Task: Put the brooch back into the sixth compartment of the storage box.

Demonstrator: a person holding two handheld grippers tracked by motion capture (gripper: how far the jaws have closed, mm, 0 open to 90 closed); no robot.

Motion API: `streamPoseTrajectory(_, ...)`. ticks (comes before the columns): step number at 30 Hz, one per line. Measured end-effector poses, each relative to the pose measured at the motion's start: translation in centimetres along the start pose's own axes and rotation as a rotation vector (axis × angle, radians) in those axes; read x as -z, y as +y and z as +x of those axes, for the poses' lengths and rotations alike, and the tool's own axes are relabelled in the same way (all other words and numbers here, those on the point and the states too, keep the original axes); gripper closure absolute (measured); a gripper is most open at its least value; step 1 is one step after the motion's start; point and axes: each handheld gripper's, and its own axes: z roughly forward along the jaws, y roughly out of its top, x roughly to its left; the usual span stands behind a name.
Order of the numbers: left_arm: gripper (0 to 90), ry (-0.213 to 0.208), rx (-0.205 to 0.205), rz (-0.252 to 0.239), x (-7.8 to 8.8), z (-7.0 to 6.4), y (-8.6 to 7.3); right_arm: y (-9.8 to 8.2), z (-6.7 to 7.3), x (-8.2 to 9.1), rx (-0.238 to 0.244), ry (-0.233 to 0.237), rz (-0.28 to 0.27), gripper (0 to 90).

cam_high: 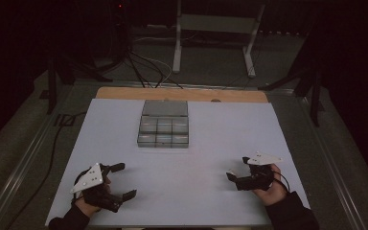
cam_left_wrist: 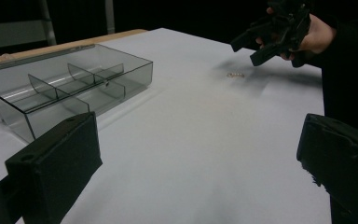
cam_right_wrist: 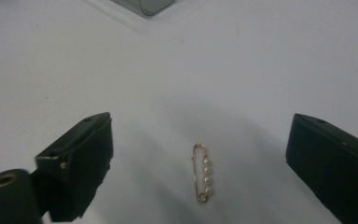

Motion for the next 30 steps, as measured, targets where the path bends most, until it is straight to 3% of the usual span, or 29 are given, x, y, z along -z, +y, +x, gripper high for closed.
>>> streamPoseTrajectory(2, 1.2, -0.001, 0.0, -0.003, 0.0, 0.0, 0.0, 0.0, -0.1, 0.1, -0.018, 0.013, 0.008, 25.3)
streamPoseTrajectory(9, 1.2, 0.0, 0.001, -0.004, 0.0, 0.0, 0.0, -0.1, 0.1, -0.6, -0.022, 0.004, 0.074, 39.9)
streamPoseTrajectory(15, 1.1, 0.001, 0.001, 0.009, -0.1, 0.1, -0.1, -0.2, -0.1, -0.7, -0.035, 0.003, 0.093, 50.5)
streamPoseTrajectory(30, 1.1, 0.004, 0.009, 0.015, -0.2, 0.2, -0.2, -0.2, -0.3, -1.1, -0.037, -0.013, 0.13, 65.3)
